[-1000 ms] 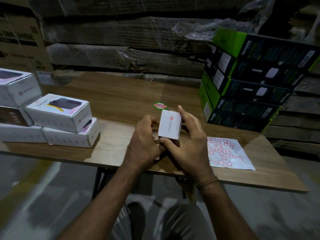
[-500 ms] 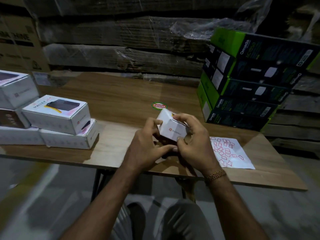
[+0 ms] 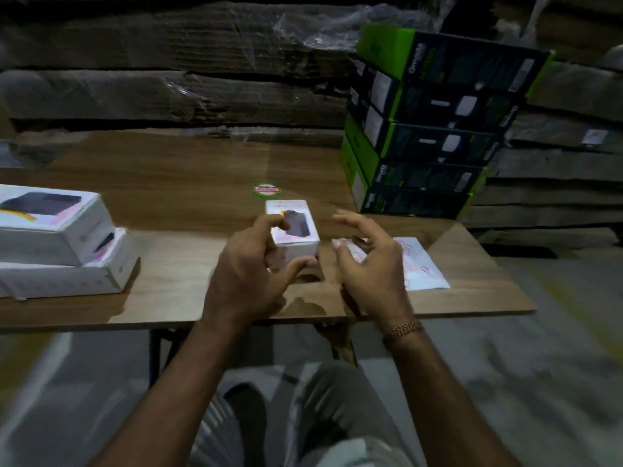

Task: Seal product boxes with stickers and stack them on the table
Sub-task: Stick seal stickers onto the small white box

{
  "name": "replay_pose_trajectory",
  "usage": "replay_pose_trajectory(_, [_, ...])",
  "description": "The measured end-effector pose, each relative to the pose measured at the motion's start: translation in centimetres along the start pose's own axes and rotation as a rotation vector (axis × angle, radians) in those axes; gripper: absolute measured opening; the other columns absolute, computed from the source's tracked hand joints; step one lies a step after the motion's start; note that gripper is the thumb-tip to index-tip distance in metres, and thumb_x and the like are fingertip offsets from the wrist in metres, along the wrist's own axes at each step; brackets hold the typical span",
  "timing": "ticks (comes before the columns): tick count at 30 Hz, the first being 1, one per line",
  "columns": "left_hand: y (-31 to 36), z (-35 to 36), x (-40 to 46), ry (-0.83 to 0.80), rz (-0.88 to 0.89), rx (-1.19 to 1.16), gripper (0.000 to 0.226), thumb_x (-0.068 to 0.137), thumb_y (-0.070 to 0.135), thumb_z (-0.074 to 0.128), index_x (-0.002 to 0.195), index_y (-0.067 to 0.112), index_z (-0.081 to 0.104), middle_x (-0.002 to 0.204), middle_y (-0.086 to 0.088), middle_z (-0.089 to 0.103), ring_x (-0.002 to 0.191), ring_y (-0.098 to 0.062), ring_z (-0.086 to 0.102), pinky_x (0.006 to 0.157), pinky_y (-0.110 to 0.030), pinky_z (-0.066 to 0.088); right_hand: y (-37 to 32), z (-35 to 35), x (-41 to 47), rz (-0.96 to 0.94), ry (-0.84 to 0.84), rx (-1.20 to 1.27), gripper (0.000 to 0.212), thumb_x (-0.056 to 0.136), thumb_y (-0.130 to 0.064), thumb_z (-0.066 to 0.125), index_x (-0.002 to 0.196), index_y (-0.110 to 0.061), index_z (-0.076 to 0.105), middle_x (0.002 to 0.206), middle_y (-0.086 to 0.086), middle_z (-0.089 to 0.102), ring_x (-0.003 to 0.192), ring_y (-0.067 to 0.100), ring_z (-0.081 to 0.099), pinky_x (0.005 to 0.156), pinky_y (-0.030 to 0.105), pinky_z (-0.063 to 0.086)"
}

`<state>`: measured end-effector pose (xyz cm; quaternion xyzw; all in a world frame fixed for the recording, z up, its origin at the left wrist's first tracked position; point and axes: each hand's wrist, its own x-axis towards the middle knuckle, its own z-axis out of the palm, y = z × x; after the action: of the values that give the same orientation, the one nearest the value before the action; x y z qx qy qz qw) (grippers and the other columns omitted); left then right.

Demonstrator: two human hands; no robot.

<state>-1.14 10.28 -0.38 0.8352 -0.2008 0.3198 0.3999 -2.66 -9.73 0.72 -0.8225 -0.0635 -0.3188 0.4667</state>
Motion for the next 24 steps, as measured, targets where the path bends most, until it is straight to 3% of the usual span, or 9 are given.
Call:
replay_pose_trajectory(3, [2.6,2.2,-0.7,0.004,0.207,-0.013,0.033,0.094,0.028,0.080,0.119,0.010,0.069,0.092,0.002,0.066,0.080,-0.018,0.058,0.074,-0.032,0.048,1.8,-3.3,-0.7,0.139,0.148,-0.134,0.031,0.092,0.000,0.066,0.109,-0.023,0.078,0.107,-0.012,0.076,0.102,0.002,0.069,0.089,0.021,0.057])
replay_pose_trajectory(5, [4.3,3.7,-0.6,-0.062,0.333,0.003,0.018,0.100,0.016,0.073,0.115,0.006,0.070,0.104,-0.008,0.071,0.093,-0.026,0.065,0.081,-0.040,0.054,3.4,-5.6,-1.2,0.215,0.191,-0.275,0.031,0.092,0.001,0.063,0.107,-0.022,0.078,0.102,-0.007,0.076,0.092,0.007,0.069,0.078,0.014,0.051])
replay_pose_trajectory(8, [5.7,6.2,-0.3,-0.210,0.419,-0.001,0.013,0.103,0.011,0.065,0.116,0.010,0.067,0.112,-0.009,0.068,0.099,-0.033,0.067,0.074,-0.051,0.057,5.5,-8.3,-1.7,0.280,0.169,-0.469,0.028,0.093,0.001,0.064,0.108,-0.017,0.079,0.107,0.001,0.076,0.096,0.017,0.067,0.086,0.028,0.054])
replay_pose_trajectory(10, [6.5,8.0,-0.1,-0.349,0.371,0.009,0.032,0.098,0.006,0.071,0.127,0.016,0.063,0.125,-0.006,0.067,0.110,-0.030,0.067,0.074,-0.050,0.060,6.4,-9.1,-1.9,0.286,0.118,-0.531,0.026,0.093,0.001,0.065,0.108,-0.014,0.080,0.108,0.005,0.075,0.098,0.019,0.066,0.087,0.029,0.053])
replay_pose_trajectory(13, [7.1,10.5,0.2,-0.532,0.229,0.021,0.068,0.095,-0.001,0.070,0.153,0.026,0.049,0.153,-0.001,0.057,0.135,-0.022,0.058,0.098,-0.041,0.058,6.7,-9.6,-2.1,0.264,0.094,-0.572,0.027,0.091,0.006,0.066,0.108,-0.009,0.080,0.109,0.008,0.074,0.099,0.020,0.065,0.089,0.026,0.049])
replay_pose_trajectory(16, [7.7,12.0,0.7,-0.655,0.089,-0.042,0.074,0.098,-0.003,0.062,0.162,0.024,0.039,0.165,0.000,0.046,0.150,-0.020,0.044,0.120,-0.035,0.042,6.9,-9.9,-2.1,0.266,0.117,-0.616,0.031,0.092,0.008,0.063,0.114,-0.007,0.079,0.113,0.010,0.071,0.103,0.019,0.061,0.091,0.019,0.042])
replay_pose_trajectory(19, [7.7,12.3,1.0,-0.724,-0.007,-0.051,0.077,0.100,0.000,0.058,0.167,0.026,0.031,0.170,0.001,0.039,0.155,-0.019,0.036,0.125,-0.035,0.035,7.3,-10.2,-1.7,0.282,0.039,-0.629,0.027,0.097,-0.001,0.066,0.121,-0.006,0.076,0.119,0.011,0.071,0.109,0.024,0.063,0.098,0.033,0.049])
replay_pose_trajectory(24, [7.7,11.8,1.2,-0.737,-0.100,-0.083,0.086,0.098,0.000,0.057,0.169,0.029,0.018,0.161,0.006,0.051,0.149,-0.018,0.041,0.120,-0.035,0.037,6.5,-9.9,-1.5,0.234,-0.015,-0.600,0.024,0.098,-0.009,0.070,0.120,-0.011,0.077,0.115,0.005,0.068,0.101,0.017,0.062,0.091,0.032,0.053])
